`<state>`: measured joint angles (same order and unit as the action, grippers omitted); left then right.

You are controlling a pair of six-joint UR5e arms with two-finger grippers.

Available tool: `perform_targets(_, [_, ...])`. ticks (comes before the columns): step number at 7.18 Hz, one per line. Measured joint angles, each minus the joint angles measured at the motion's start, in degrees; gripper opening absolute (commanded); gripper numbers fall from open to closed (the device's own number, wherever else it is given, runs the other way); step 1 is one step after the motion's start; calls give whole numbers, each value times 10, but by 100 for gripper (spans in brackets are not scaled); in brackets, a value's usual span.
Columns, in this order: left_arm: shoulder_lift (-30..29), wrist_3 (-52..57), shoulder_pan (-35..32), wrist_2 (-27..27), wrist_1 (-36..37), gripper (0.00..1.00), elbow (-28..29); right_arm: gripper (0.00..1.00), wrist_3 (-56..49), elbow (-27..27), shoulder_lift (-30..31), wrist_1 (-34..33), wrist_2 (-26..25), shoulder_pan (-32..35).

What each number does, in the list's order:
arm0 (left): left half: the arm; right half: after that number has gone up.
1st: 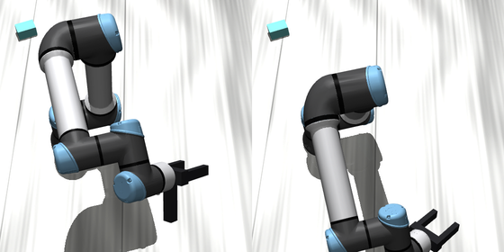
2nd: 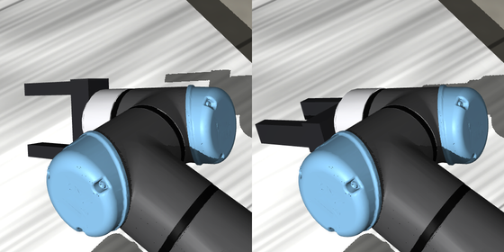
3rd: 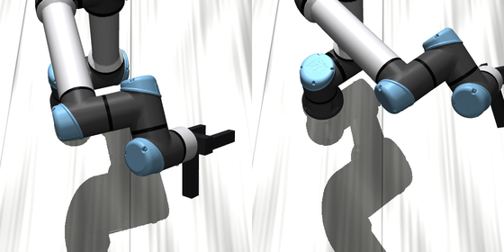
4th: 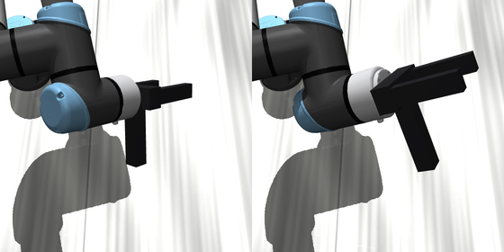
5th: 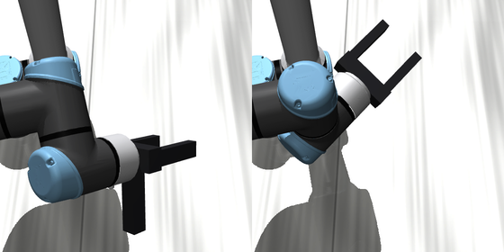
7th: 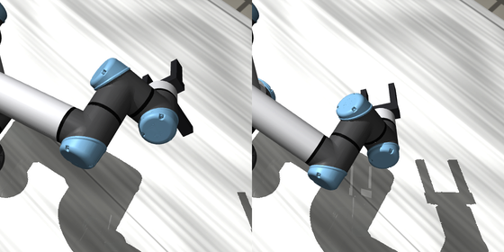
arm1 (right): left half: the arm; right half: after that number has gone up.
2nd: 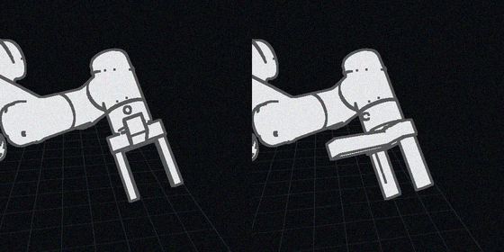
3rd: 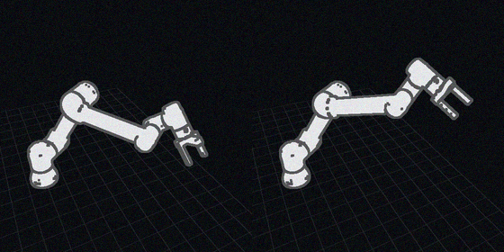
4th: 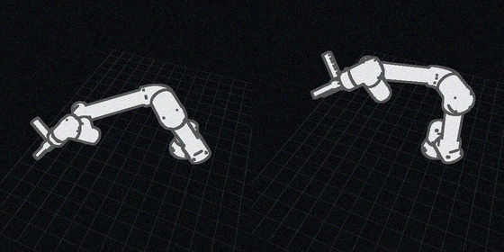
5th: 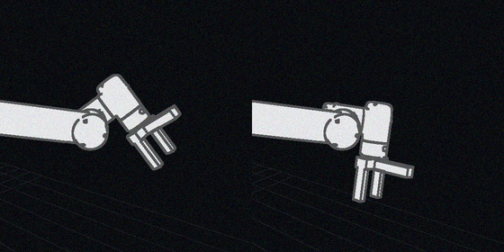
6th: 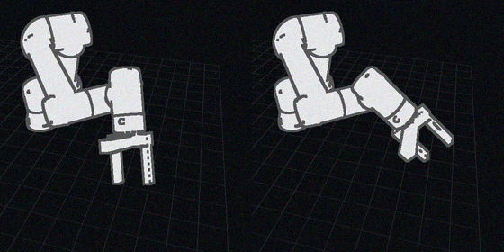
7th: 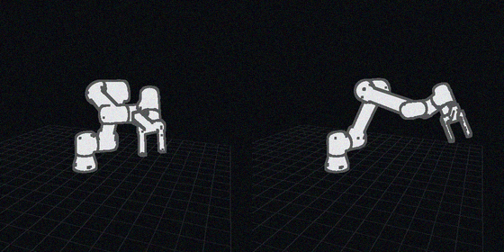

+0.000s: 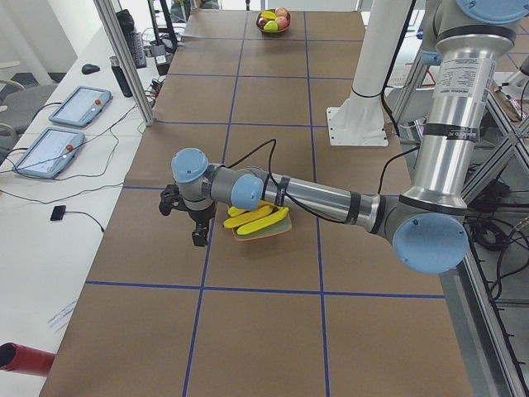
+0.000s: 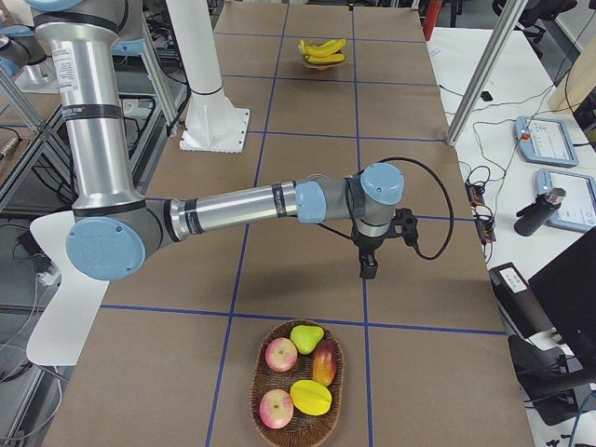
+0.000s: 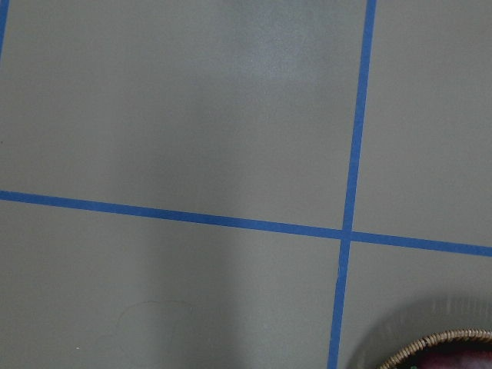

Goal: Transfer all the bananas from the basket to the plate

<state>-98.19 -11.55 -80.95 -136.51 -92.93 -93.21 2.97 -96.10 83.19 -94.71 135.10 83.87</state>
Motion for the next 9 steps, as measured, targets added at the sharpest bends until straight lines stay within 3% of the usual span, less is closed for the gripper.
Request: perform_targets(9, [19, -14, 1, -4, -9, 99, -2, 100, -5, -5, 17, 6, 24, -10])
